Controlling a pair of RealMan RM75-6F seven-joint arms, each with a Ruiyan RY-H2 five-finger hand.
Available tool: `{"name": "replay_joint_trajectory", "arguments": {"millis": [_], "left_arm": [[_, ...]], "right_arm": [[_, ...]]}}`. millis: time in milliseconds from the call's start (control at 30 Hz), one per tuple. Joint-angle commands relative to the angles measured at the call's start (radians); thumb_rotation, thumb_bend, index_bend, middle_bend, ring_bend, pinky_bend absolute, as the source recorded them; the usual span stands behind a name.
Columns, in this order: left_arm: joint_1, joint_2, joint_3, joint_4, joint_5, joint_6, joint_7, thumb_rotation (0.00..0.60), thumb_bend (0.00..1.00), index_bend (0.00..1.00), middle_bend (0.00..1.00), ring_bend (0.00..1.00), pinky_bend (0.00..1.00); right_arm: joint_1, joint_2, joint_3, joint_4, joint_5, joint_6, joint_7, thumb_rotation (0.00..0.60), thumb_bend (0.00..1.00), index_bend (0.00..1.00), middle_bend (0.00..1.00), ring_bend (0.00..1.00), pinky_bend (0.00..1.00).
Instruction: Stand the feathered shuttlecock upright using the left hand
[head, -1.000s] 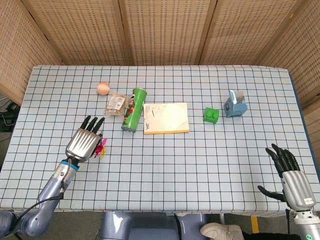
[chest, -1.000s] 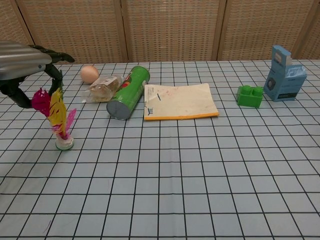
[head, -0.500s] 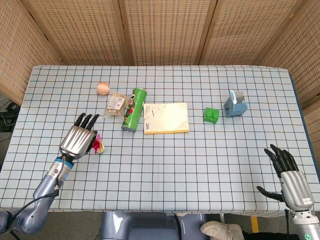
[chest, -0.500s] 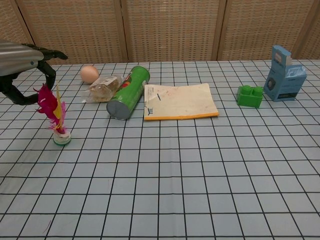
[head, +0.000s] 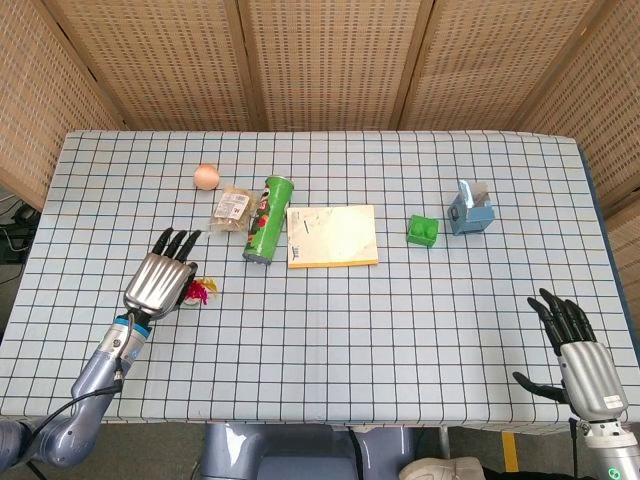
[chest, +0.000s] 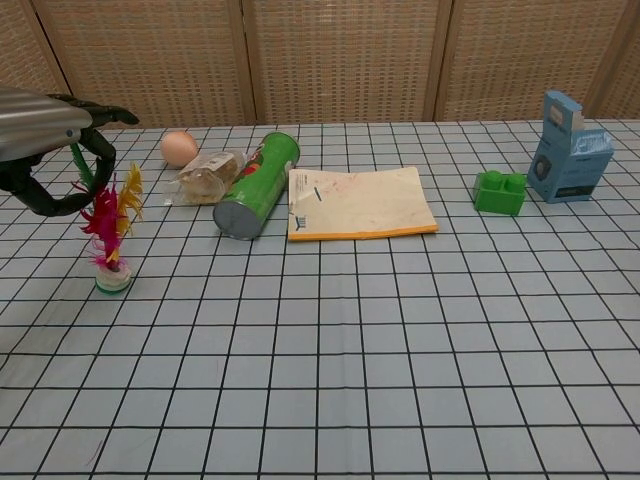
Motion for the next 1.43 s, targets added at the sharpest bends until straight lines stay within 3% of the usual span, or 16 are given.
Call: {"name": "replay_joint_trajectory", "arguments": {"millis": [33, 300, 367, 533, 633, 867, 1033, 1167, 1433], "left_arm": [[0.007, 0.008, 0.003, -0.003, 0.007, 0.0, -0.007, 0.6, 0.52, 0.7, 0.0, 0.0, 0.0], [0.056, 0.038, 0.036, -0.002, 0.05, 0.01, -0.06, 0.6, 0.47, 0.64, 0.0, 0.0, 0.0], [0.072, 0.049, 0.043, 0.004, 0.065, 0.015, -0.081, 0.6, 0.44, 0.58, 0.0, 0.0, 0.0], [0.114, 0.073, 0.052, 0.022, 0.131, 0.052, -0.141, 0.6, 0.3, 0.25, 0.0, 0.0, 0.0], [0.146, 0.091, 0.052, 0.029, 0.181, 0.081, -0.201, 0.6, 0.27, 0.15, 0.0, 0.0, 0.0], [0.245, 0.094, 0.063, 0.052, 0.33, 0.221, -0.314, 0.6, 0.26, 0.12, 0.0, 0.0, 0.0], [0.351, 0.036, 0.094, 0.122, 0.419, 0.361, -0.323, 0.6, 0.26, 0.12, 0.0, 0.0, 0.0], [0.433, 0.001, 0.128, 0.16, 0.438, 0.413, -0.35, 0.6, 0.26, 0.11, 0.0, 0.0, 0.0], [0.526, 0.009, 0.147, 0.216, 0.489, 0.484, -0.415, 0.6, 0.26, 0.09, 0.0, 0.0, 0.0]], "right_arm": [[0.0, 0.0, 0.0, 0.0, 0.0, 0.0, -0.001, 0.6, 0.0, 0.0, 0.0, 0.0, 0.0], [0.002, -0.003, -0.001, 0.001, 0.003, -0.007, -0.006, 0.6, 0.0, 0.0, 0.0, 0.0, 0.0], [0.002, -0.003, -0.001, 0.0, 0.005, -0.009, -0.009, 0.6, 0.0, 0.0, 0.0, 0.0, 0.0], [0.001, -0.004, -0.001, -0.001, 0.002, -0.005, -0.012, 0.6, 0.0, 0.0, 0.0, 0.0, 0.0], [0.002, -0.006, -0.002, -0.002, 0.0, -0.006, -0.021, 0.6, 0.0, 0.0, 0.0, 0.0, 0.0], [0.002, -0.011, -0.004, -0.004, -0.007, -0.005, -0.041, 0.6, 0.0, 0.0, 0.0, 0.0, 0.0], [0.002, -0.015, -0.004, -0.004, -0.011, -0.002, -0.054, 0.6, 0.0, 0.0, 0.0, 0.0, 0.0], [-0.001, -0.018, -0.004, -0.006, -0.019, 0.007, -0.065, 0.6, 0.0, 0.0, 0.0, 0.0, 0.0], [-0.003, -0.017, -0.003, -0.009, -0.023, 0.016, -0.068, 0.6, 0.0, 0.0, 0.0, 0.0, 0.0]]}}
